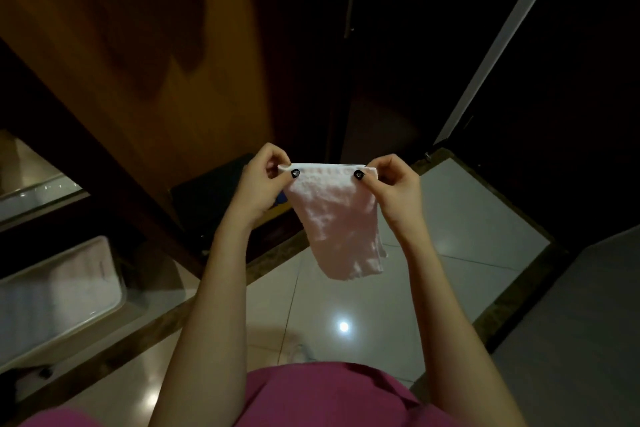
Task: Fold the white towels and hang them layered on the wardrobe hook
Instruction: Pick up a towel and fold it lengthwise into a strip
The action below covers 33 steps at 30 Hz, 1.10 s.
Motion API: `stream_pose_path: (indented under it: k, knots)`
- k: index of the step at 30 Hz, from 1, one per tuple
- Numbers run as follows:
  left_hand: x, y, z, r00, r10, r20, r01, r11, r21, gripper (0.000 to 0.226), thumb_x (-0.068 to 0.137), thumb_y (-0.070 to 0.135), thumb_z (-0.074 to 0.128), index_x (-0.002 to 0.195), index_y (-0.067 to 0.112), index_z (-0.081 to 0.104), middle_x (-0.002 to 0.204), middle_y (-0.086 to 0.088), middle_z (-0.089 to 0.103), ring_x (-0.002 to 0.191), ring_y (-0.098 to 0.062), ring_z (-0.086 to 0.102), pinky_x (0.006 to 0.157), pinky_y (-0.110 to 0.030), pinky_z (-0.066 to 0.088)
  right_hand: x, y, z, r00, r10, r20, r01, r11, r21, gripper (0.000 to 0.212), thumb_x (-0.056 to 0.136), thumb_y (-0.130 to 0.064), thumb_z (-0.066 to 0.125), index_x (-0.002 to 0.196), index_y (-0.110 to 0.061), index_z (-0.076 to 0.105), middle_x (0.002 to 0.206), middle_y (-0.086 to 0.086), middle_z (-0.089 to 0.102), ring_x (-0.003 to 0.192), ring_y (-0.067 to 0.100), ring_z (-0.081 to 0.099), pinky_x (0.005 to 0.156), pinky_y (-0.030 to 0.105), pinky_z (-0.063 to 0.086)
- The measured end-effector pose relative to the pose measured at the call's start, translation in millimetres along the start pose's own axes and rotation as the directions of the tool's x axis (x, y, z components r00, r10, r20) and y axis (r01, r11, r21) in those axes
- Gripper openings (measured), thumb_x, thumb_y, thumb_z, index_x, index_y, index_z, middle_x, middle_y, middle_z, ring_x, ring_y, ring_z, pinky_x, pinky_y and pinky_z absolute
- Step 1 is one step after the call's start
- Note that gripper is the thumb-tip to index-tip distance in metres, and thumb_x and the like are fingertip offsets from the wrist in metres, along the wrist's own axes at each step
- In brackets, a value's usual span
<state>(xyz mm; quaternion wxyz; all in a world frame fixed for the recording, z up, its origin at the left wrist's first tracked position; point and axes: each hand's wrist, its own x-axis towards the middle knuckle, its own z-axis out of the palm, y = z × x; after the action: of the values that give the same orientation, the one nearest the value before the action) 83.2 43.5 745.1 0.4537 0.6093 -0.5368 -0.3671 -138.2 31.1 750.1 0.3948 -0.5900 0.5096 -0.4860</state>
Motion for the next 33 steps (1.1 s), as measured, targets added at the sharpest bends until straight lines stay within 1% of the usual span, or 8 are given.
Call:
stream_pose_path:
  k: [4, 7, 12, 15, 17, 23, 29, 33]
  knots:
    - [29.2, -2.7, -17.0, 0.996, 0.038, -0.079, -0.031, 0.995, 0.098, 0.034, 0.088, 0.006, 0.067, 0.114, 0.026, 0.058, 0.116, 0.01, 0.054, 0.104, -0.003, 0.053, 0.082, -0.017, 0.047, 29.1, -6.4, 18.0, 0.997, -0.057, 0.044, 0.059, 0.998, -0.037, 0.019, 0.085, -0.012, 0.073, 0.082, -0.029, 0.064, 0.083, -0.012, 0.067, 0.084, 0.009, 0.066, 0.073, 0.022, 0.053]
    - [43.7, -2.7, -30.7, 0.991, 0.104, -0.088, -0.088, 0.981, 0.175, 0.052, 0.087, 0.006, 0.068, 0.131, 0.028, 0.053, 0.115, 0.015, 0.05, 0.087, -0.003, 0.052, 0.07, -0.01, 0.044, 47.1, -13.3, 30.8, 0.987, -0.127, 0.095, 0.134, 0.989, -0.07, 0.022, 0.088, -0.014, 0.07, 0.083, -0.033, 0.062, 0.084, -0.018, 0.066, 0.086, 0.002, 0.065, 0.073, 0.014, 0.05]
    - [55.2, 18.2, -21.0, 0.982, 0.0, 0.19, -0.025, 0.991, 0.13, 0.068, 0.087, 0.01, 0.07, 0.143, 0.034, 0.039, 0.132, 0.006, 0.049, 0.071, 0.005, 0.062, 0.059, -0.015, 0.051, 73.0, -20.3, 45.3, 0.933, -0.2, 0.298, 0.244, 0.963, -0.116, 0.015, 0.092, -0.008, 0.063, 0.088, -0.023, 0.064, 0.085, -0.01, 0.063, 0.079, 0.001, 0.06, 0.07, 0.01, 0.046]
    - [63.9, 26.7, -12.6, 0.986, -0.037, 0.16, -0.006, 0.965, 0.264, 0.029, 0.09, 0.013, 0.066, 0.116, 0.026, 0.064, 0.105, 0.004, 0.067, 0.08, -0.003, 0.065, 0.073, -0.036, 0.059, 93.6, -22.8, 45.0, 0.901, -0.227, 0.371, 0.28, 0.955, -0.095, 0.014, 0.091, -0.004, 0.061, 0.089, -0.018, 0.064, 0.084, -0.009, 0.062, 0.078, 0.003, 0.06, 0.07, 0.011, 0.046]
    - [66.3, 30.6, -11.1, 0.997, -0.013, 0.072, -0.011, 0.943, 0.333, 0.009, 0.09, 0.016, 0.063, 0.092, 0.024, 0.068, 0.086, 0.006, 0.067, 0.079, -0.009, 0.064, 0.075, -0.042, 0.057, 106.6, -24.1, 44.1, 0.879, -0.23, 0.418, 0.291, 0.953, -0.087, 0.013, 0.091, -0.004, 0.062, 0.089, -0.017, 0.064, 0.084, -0.009, 0.063, 0.08, 0.005, 0.061, 0.071, 0.014, 0.048]
    - [63.4, 35.1, -5.4, 0.99, 0.073, -0.12, -0.026, 0.936, 0.351, 0.012, 0.091, 0.014, 0.061, 0.08, 0.017, 0.06, 0.085, 0.004, 0.057, 0.084, -0.012, 0.052, 0.068, -0.028, 0.039, 132.1, -29.3, 40.1, 0.844, -0.17, 0.508, 0.185, 0.982, 0.021, 0.028, 0.09, -0.012, 0.069, 0.112, -0.029, 0.064, 0.103, -0.013, 0.067, 0.097, 0.002, 0.065, 0.079, 0.017, 0.054]
    - [55.1, 52.4, 22.6, 0.963, 0.088, -0.254, -0.016, 0.962, 0.272, 0.021, 0.086, 0.02, 0.07, 0.074, 0.026, 0.053, 0.087, 0.009, 0.053, 0.094, 0.0, 0.042, 0.069, -0.006, 0.032, 151.2, -23.9, 12.9, 0.859, -0.033, 0.511, 0.011, 0.999, 0.047, 0.018, 0.088, -0.005, 0.069, 0.085, -0.023, 0.072, 0.085, -0.005, 0.073, 0.08, 0.0, 0.068, 0.066, 0.011, 0.051]
    - [56.0, 66.3, 48.9, 0.922, 0.143, -0.36, -0.047, 0.964, 0.262, 0.03, 0.084, 0.018, 0.071, 0.07, 0.027, 0.047, 0.078, 0.012, 0.048, 0.081, 0.002, 0.042, 0.064, -0.008, 0.031, 161.7, -29.7, -12.6, 0.82, -0.092, 0.565, -0.027, 0.98, 0.199, 0.013, 0.093, -0.013, 0.064, 0.097, -0.02, 0.074, 0.093, -0.005, 0.075, 0.09, 0.003, 0.069, 0.072, 0.011, 0.05]
